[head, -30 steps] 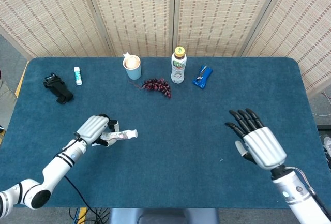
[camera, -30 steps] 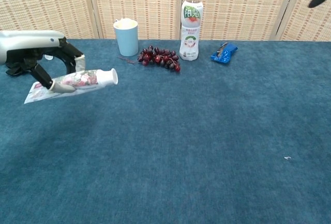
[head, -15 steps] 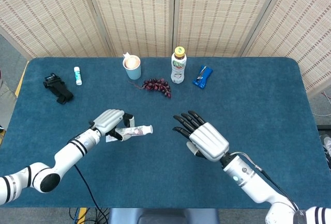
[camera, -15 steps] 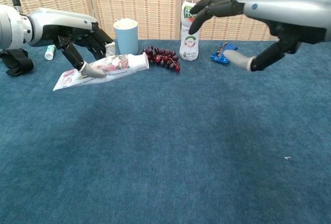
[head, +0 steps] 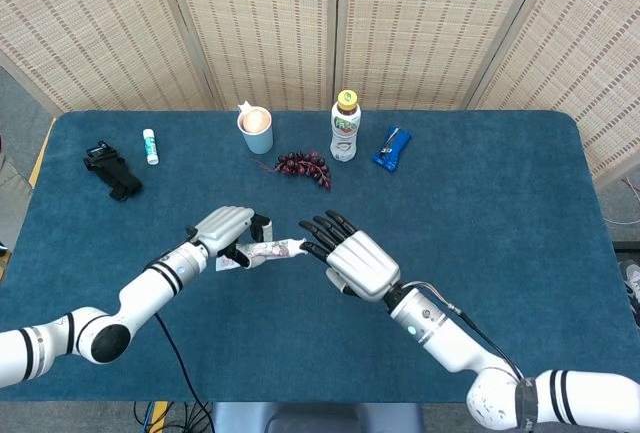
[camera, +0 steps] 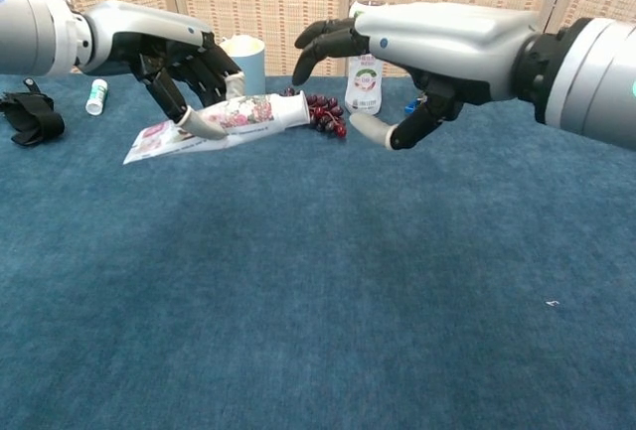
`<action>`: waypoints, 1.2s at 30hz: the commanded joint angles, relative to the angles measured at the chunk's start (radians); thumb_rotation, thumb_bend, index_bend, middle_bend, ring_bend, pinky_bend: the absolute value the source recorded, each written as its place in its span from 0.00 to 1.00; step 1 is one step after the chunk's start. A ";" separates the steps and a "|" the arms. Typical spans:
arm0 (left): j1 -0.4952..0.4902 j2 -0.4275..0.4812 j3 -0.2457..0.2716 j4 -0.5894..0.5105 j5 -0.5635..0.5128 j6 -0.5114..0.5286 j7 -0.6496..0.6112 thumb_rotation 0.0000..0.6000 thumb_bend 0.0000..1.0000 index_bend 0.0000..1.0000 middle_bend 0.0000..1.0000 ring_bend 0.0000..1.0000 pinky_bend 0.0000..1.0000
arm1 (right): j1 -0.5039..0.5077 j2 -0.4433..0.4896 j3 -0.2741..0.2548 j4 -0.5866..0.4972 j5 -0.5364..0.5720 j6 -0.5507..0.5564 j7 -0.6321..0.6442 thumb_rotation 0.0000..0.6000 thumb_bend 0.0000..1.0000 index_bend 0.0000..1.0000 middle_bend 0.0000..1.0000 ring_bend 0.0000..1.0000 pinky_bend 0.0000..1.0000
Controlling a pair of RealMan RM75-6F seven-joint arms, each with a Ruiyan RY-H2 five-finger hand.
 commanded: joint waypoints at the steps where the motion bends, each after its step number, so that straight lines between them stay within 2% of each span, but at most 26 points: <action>1: -0.011 0.000 0.009 -0.007 -0.019 0.011 0.013 1.00 0.43 0.54 0.64 0.42 0.21 | 0.012 -0.013 -0.004 0.010 0.008 0.000 0.000 1.00 0.46 0.23 0.06 0.00 0.00; 12: -0.030 0.007 0.022 -0.026 -0.059 0.035 0.023 1.00 0.43 0.54 0.64 0.42 0.21 | 0.046 -0.036 -0.024 0.039 0.032 0.005 0.000 1.00 0.46 0.23 0.06 0.00 0.00; 36: -0.026 0.026 0.031 -0.029 -0.036 0.035 -0.010 1.00 0.43 0.55 0.64 0.42 0.21 | 0.078 -0.031 -0.057 0.068 0.099 0.024 0.001 1.00 0.46 0.23 0.06 0.00 0.00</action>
